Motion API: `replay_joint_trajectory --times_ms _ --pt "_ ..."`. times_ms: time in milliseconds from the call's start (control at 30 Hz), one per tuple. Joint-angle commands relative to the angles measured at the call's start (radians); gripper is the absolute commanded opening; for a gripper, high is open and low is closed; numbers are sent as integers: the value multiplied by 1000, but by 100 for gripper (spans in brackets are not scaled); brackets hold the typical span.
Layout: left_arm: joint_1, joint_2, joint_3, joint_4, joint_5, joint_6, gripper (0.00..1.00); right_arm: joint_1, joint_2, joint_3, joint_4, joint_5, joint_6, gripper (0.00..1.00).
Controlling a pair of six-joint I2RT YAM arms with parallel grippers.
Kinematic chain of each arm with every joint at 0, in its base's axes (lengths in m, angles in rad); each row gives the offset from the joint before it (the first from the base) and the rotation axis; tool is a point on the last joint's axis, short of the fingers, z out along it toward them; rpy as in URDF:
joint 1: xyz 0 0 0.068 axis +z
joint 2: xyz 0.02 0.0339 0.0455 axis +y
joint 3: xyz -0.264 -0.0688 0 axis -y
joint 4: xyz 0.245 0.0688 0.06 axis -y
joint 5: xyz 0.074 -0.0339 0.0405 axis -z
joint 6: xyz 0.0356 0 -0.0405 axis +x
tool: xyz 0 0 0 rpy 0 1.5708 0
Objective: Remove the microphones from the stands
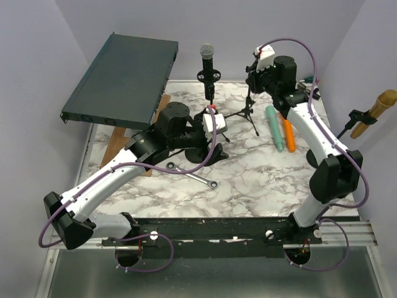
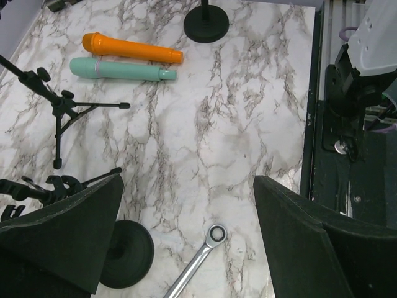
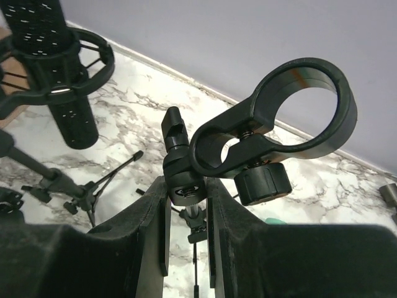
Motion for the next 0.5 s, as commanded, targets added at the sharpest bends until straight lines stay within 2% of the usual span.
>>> replay_joint_trajectory --times_ms 0,233,467 --pt "8 -30 -21 13 5 26 89 -12 70 69 109 16 10 0" --pt "13 -49 -49 32 -2 37 89 -51 137 24 167 14 12 1" --pt "22 -55 -67 46 -8 34 89 -59 158 -145 240 -9 42 1"
